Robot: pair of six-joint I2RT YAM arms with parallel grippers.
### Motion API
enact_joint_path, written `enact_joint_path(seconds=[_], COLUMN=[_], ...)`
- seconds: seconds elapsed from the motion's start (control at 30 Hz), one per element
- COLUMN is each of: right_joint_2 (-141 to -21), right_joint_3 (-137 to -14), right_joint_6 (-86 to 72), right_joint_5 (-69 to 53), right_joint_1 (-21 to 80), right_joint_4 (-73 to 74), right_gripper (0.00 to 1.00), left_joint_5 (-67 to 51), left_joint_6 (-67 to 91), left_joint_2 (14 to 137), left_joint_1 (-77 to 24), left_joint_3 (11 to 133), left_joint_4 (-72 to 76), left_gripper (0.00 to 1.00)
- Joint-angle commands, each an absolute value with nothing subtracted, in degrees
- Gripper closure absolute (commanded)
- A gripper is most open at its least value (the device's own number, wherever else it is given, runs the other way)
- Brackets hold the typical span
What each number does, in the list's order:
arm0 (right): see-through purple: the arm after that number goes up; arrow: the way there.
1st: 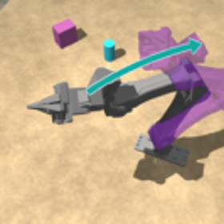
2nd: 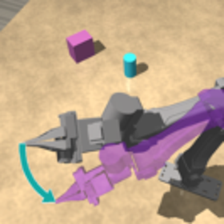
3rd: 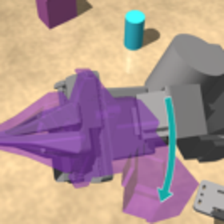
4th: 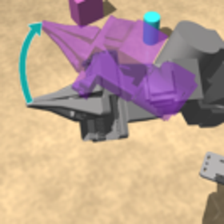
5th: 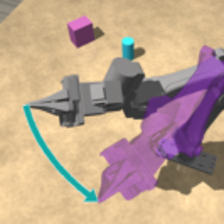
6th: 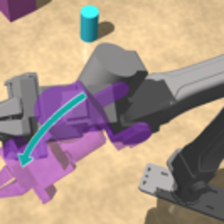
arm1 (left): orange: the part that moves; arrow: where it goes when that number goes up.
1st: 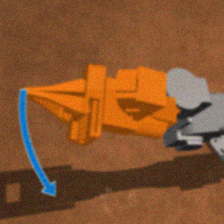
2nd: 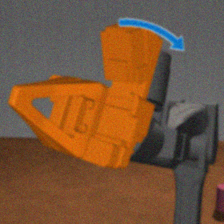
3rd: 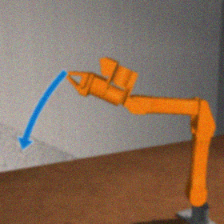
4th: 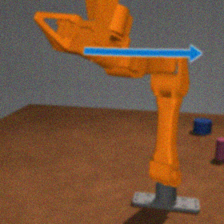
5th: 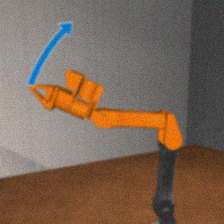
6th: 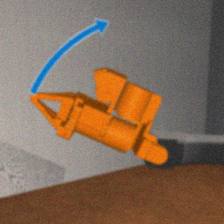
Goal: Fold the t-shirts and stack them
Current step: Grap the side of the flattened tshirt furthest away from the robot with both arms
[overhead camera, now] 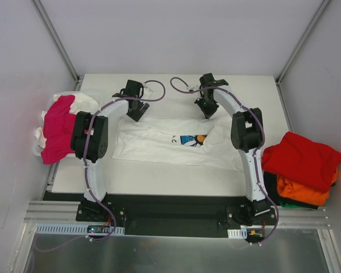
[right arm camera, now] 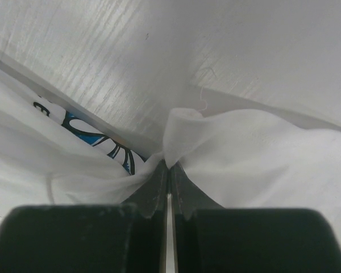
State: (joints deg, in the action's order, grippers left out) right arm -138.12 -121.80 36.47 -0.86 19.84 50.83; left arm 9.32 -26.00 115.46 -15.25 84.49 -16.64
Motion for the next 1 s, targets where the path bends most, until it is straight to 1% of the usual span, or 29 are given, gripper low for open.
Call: enact_joint_path(seconds=[0.0,0.1,0.17,0.2,0.23,0.3,0.33,0.53,0.6,0.67,0.7,0.8,0.97], right_joint_2=[-131.9,-130.7,-130.2,-129.7,-129.6,-129.3,-129.1,-129.2,-129.0,-128.7,-128.4,-128.1,-127.7], right_joint_3=[-119.8,-118.7,-118.2,-118.0,-117.8,-117.2,-117.1,-115.4,-115.1,-114.8,-114.7,-114.4,-114.3], right_joint_6=[37.5,37.7,37.7,37.7,37.7,37.8,37.8,37.8,37.9,37.8,37.8,37.8,38.0], right_joint_5=[0.2,1.1,0.8,0.6,0.6,0.5,0.5,0.5,0.5,0.5,0.6,0.8,1.5], right_joint_1=[20.0,19.9,19.9,19.9,19.9,20.0,19.9,19.9,19.9,19.9,19.9,19.9,20.0], right_joint_4=[51.5,51.4,51.4,51.4,51.5,51.4,51.4,51.4,51.5,51.3,51.3,51.2,50.2], right_gripper=[0.99,0.99,0.99,0.99,0.99,0.99,0.99,0.99,0.99,0.99,0.99,0.99,0.99], left_joint_5=[3.5,2.0,0.9,0.6,0.5,0.6,0.7,1.8,1.9,2.0,2.2,2.5,2.5], left_joint_6=[-22.3,-20.9,-20.2,-20.0,-20.0,-19.5,-19.3,-19.5,-19.7,-19.9,-19.8,-19.8,-19.8], left_joint_2=[118.1,119.9,120.7,121.3,121.6,122.2,122.1,121.9,121.8,122.1,122.2,122.6,122.8], left_joint_1=[-14.1,-13.4,-12.7,-12.7,-12.4,-12.0,-11.8,-11.3,-11.2,-11.2,-11.2,-11.2,-11.2], left_joint_3=[87.5,89.8,91.5,92.1,92.9,93.6,94.2,95.4,95.6,95.8,96.1,96.7,97.2], left_joint_4=[-22.3,-24.5,-25.6,-26.0,-26.5,-26.8,-27.0,-27.2,-27.3,-27.3,-27.3,-27.2,-27.2], left_gripper=[0.33,0.35,0.38,0.41,0.47,0.53,0.58,0.65,0.72,0.81,0.91,0.99,1.00])
